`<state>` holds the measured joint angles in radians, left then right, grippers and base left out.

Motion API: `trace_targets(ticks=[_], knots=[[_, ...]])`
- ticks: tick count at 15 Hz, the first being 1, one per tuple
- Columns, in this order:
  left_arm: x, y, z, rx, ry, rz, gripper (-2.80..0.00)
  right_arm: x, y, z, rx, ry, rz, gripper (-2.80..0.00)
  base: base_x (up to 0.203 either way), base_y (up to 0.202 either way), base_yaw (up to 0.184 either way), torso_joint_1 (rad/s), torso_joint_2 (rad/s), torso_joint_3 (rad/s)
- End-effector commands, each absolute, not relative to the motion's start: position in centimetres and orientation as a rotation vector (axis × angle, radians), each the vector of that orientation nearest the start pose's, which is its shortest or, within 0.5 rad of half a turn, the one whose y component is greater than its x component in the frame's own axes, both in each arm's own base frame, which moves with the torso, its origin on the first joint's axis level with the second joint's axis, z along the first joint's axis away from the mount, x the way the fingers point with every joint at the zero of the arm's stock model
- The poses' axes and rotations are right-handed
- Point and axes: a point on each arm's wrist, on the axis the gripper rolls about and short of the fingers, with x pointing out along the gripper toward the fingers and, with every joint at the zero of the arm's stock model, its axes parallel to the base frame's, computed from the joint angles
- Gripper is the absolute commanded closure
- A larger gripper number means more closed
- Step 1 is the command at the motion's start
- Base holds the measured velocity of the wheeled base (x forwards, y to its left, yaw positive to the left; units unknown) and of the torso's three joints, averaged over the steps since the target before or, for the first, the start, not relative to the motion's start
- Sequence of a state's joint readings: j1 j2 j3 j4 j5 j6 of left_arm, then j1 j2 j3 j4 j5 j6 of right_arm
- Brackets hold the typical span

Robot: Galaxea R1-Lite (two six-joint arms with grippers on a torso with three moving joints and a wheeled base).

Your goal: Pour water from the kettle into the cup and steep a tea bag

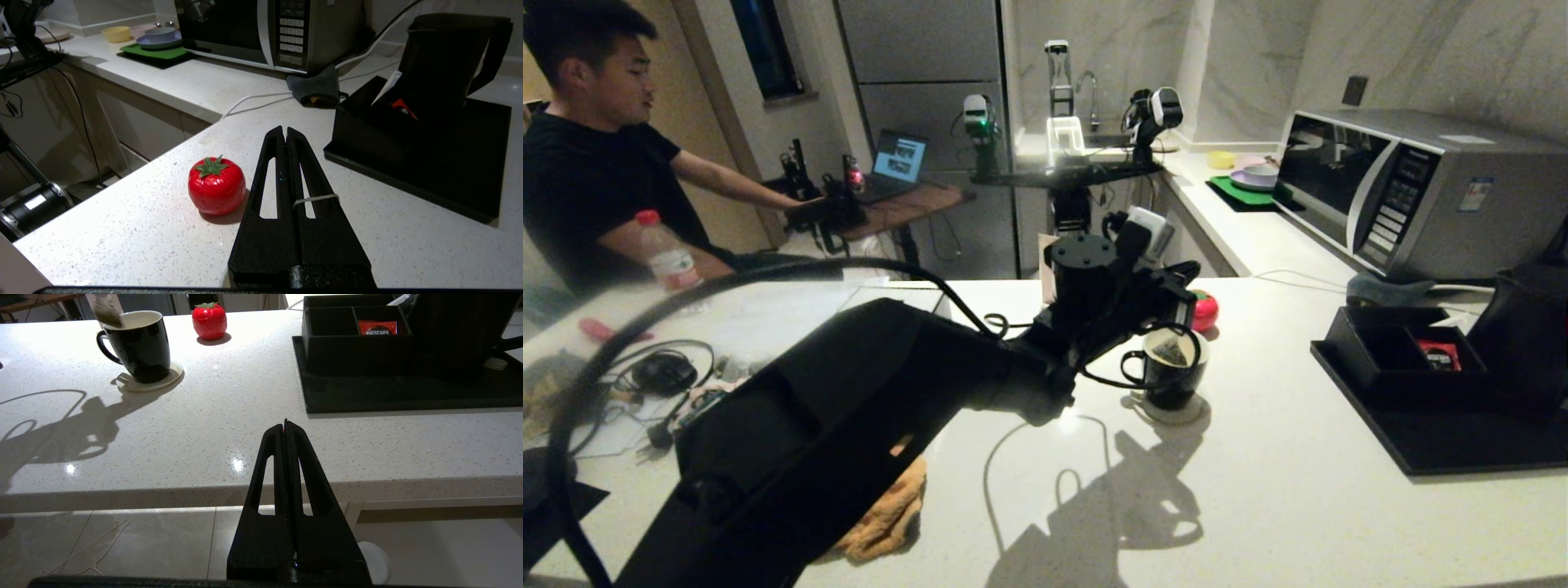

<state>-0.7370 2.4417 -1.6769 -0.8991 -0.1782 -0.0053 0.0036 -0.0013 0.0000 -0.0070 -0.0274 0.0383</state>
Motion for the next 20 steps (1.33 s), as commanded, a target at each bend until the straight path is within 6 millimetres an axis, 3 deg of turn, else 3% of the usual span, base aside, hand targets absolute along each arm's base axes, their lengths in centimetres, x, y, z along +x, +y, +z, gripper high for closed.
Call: trace_targets(ticks=[1, 15, 20], knots=[[37.1, -34.3, 15.3, -0.052, -0.157, -0.916, 0.00, -2.3, -0.1, 7.6, 0.038, -0.008, -0.024, 0.00, 0.000, 0.000, 0.000, 0.000, 0.00, 0.000], [38.0, -35.3, 9.8, -0.026, -0.078, -0.921, 0.00, -2.3, -0.1, 7.6, 0.038, -0.008, -0.024, 0.00, 0.000, 0.000, 0.000, 0.000, 0.00, 0.000], [38.0, -35.5, 9.0, -0.027, -0.081, -0.925, 0.00, -2.3, -0.1, 7.6, 0.038, -0.008, -0.023, 0.00, 0.000, 0.000, 0.000, 0.000, 0.00, 0.000]])
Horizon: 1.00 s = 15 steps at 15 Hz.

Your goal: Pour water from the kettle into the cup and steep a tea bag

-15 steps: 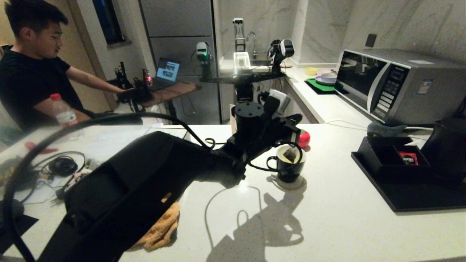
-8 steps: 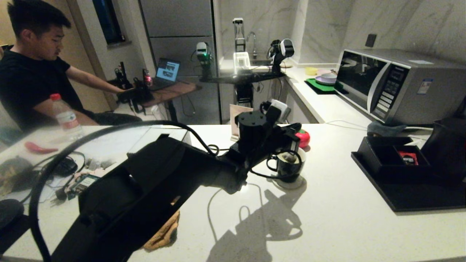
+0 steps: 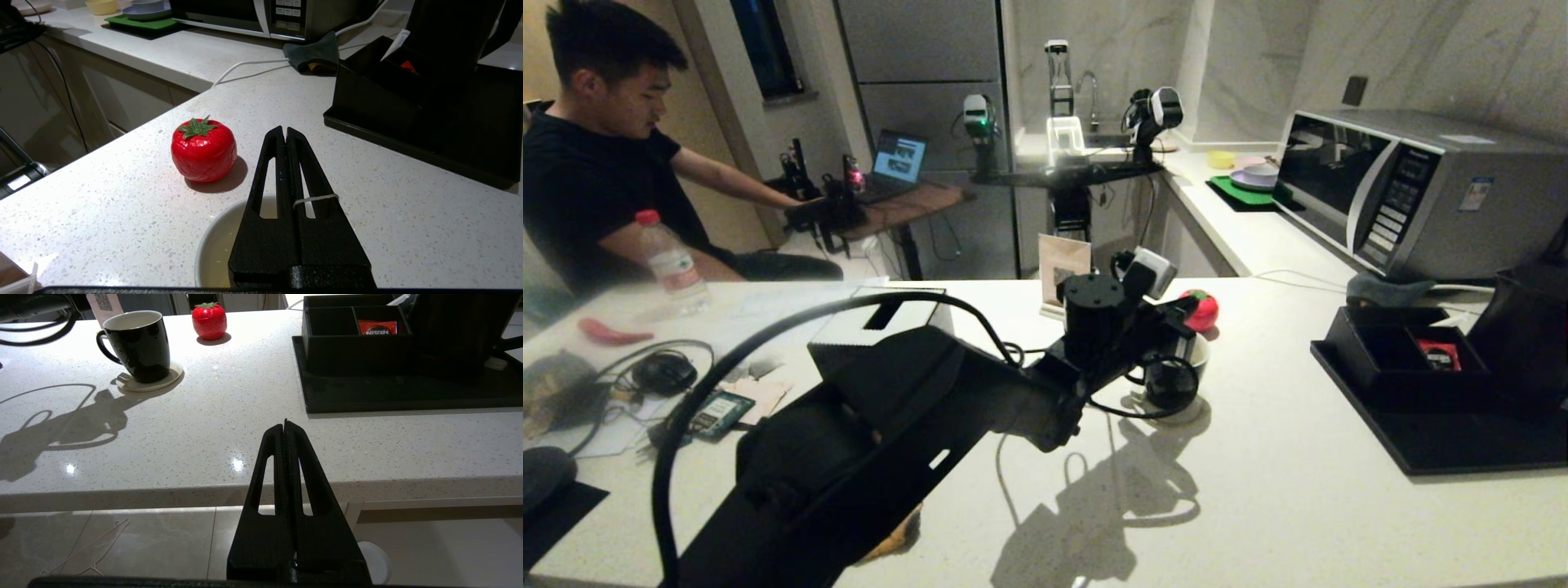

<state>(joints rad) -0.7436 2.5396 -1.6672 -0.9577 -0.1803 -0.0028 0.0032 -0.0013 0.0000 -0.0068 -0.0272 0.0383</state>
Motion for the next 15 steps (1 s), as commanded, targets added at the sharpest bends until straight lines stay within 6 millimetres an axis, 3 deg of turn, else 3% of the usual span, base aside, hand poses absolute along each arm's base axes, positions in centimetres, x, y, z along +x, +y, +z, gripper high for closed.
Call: trace_targets(ticks=[1, 12, 15], knots=[[38.0, -35.5, 9.2, -0.029, -0.086, -0.925, 0.00, -2.3, -0.1, 7.6, 0.038, -0.007, -0.023, 0.00, 0.000, 0.000, 0.000, 0.000, 0.00, 0.000], [37.1, -34.5, 15.0, -0.062, -0.200, -0.919, 0.00, -2.3, -0.1, 7.6, 0.038, -0.007, -0.024, 0.00, 0.000, 0.000, 0.000, 0.000, 0.00, 0.000], [37.0, -34.5, 15.3, -0.062, -0.198, -0.921, 0.00, -2.3, -0.1, 7.6, 0.038, -0.007, -0.023, 0.00, 0.000, 0.000, 0.000, 0.000, 0.00, 0.000]])
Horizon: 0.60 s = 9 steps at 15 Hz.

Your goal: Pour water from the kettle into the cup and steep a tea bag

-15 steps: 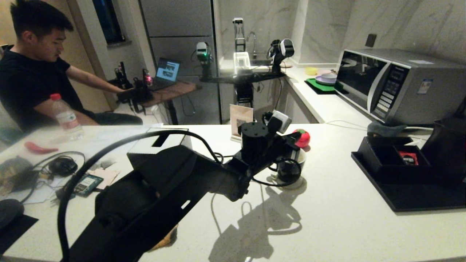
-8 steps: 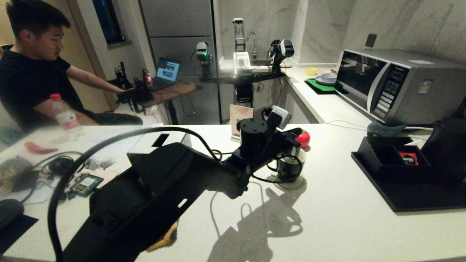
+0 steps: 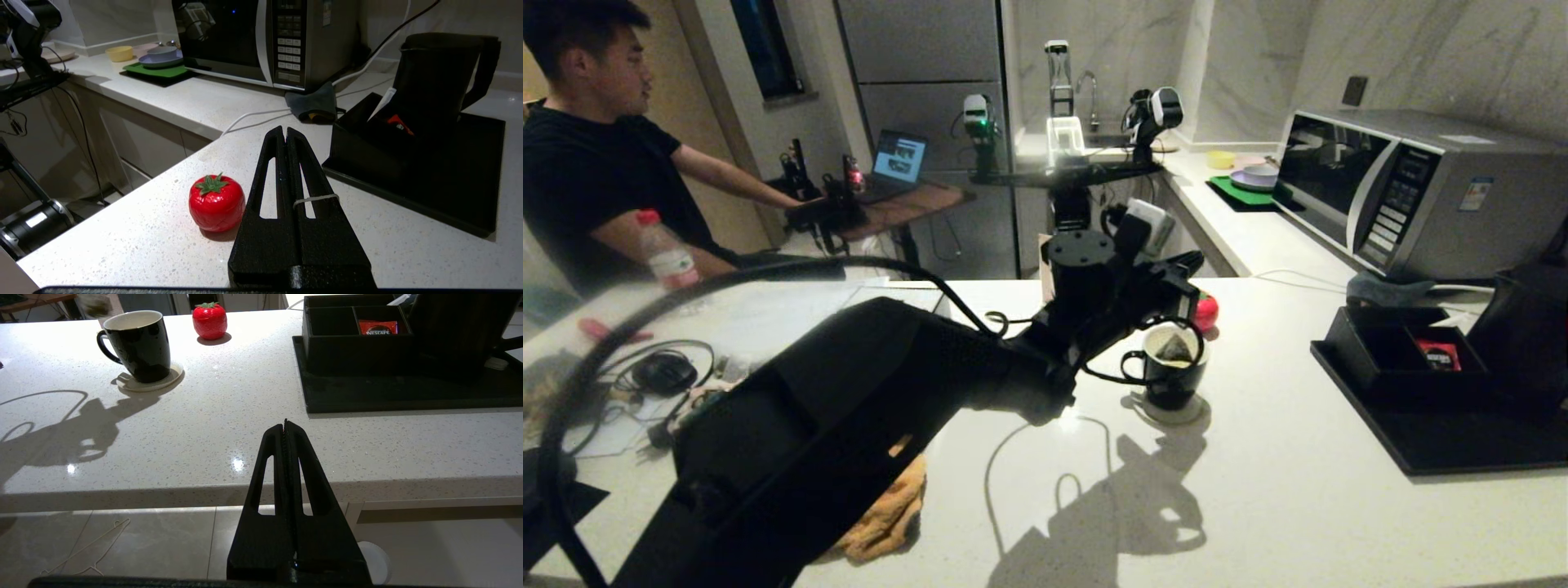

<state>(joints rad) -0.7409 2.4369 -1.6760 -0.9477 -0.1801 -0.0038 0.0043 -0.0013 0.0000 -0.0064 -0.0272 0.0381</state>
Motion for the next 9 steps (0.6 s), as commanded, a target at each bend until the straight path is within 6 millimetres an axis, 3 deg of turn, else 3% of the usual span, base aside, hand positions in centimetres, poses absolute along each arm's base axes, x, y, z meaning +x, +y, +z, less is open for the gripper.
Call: trace_targets(ticks=[1, 4, 9], knots=[[37.0, -34.5, 15.3, -0.061, -0.195, -0.921, 0.00, -2.3, -0.1, 7.6, 0.038, -0.007, -0.024, 0.00, 0.000, 0.000, 0.000, 0.000, 0.00, 0.000], [37.2, -34.4, 14.7, -0.057, -0.178, -0.917, 0.00, -2.3, -0.1, 7.6, 0.038, -0.007, -0.023, 0.00, 0.000, 0.000, 0.000, 0.000, 0.00, 0.000], [37.8, -34.7, 12.2, -0.045, -0.135, -0.916, 0.00, -2.3, -0.1, 7.6, 0.038, -0.007, -0.024, 0.00, 0.000, 0.000, 0.000, 0.000, 0.00, 0.000]])
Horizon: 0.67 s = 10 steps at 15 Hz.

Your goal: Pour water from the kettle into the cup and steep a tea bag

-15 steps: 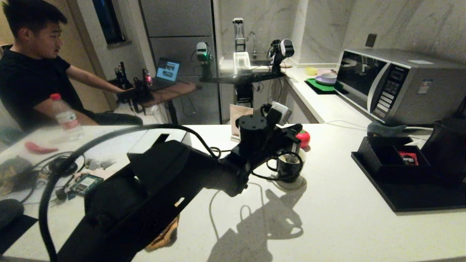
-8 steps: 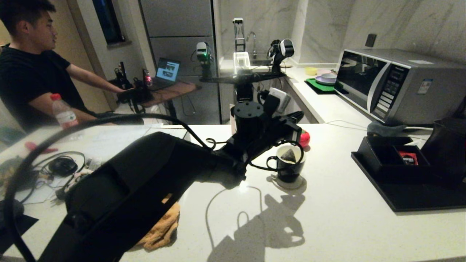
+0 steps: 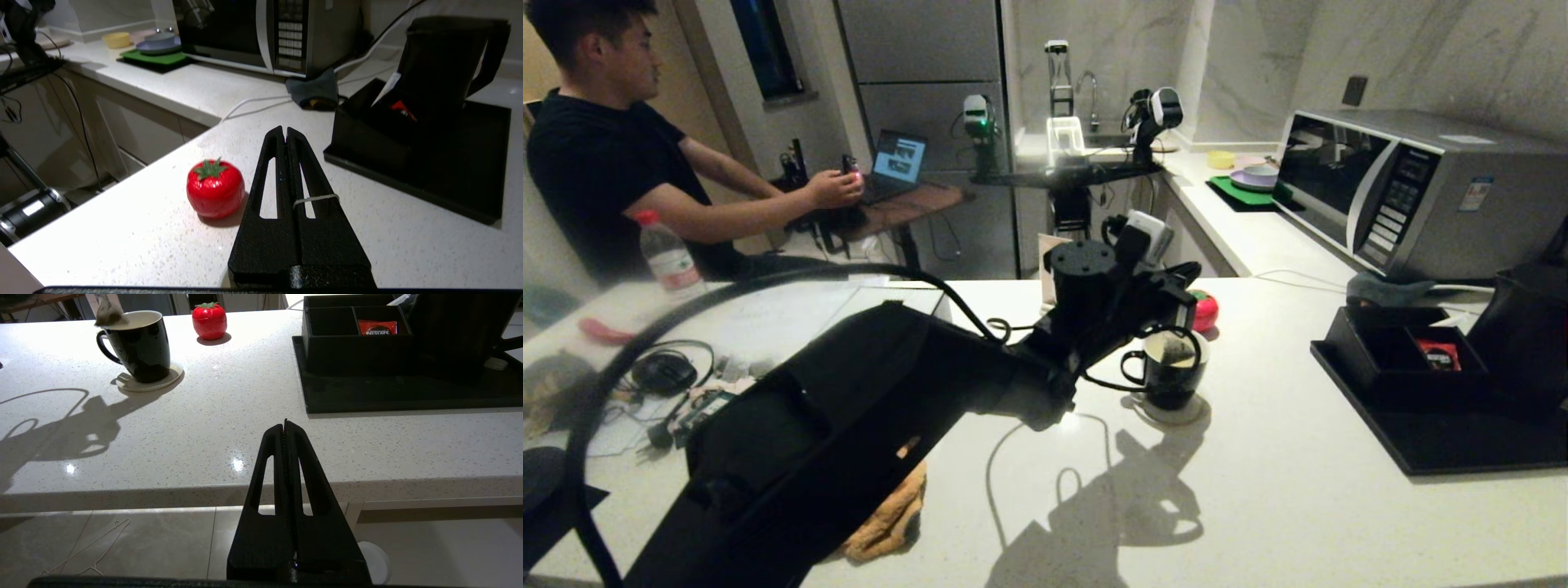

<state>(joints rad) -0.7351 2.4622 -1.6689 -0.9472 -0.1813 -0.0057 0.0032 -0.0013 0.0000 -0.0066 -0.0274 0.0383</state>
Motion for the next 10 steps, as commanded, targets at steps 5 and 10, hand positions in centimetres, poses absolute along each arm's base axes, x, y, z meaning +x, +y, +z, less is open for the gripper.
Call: trace_targets(ticks=[5, 10], knots=[[38.2, -35.3, 9.4, -0.034, -0.098, -0.920, 0.00, -2.3, -0.1, 7.6, 0.038, -0.008, -0.024, 0.00, 0.000, 0.000, 0.000, 0.000, 0.00, 0.000], [38.3, -35.3, 8.9, -0.037, -0.100, -0.917, 0.00, -2.3, -0.1, 7.6, 0.038, -0.007, -0.024, 0.00, 0.000, 0.000, 0.000, 0.000, 0.00, 0.000]])
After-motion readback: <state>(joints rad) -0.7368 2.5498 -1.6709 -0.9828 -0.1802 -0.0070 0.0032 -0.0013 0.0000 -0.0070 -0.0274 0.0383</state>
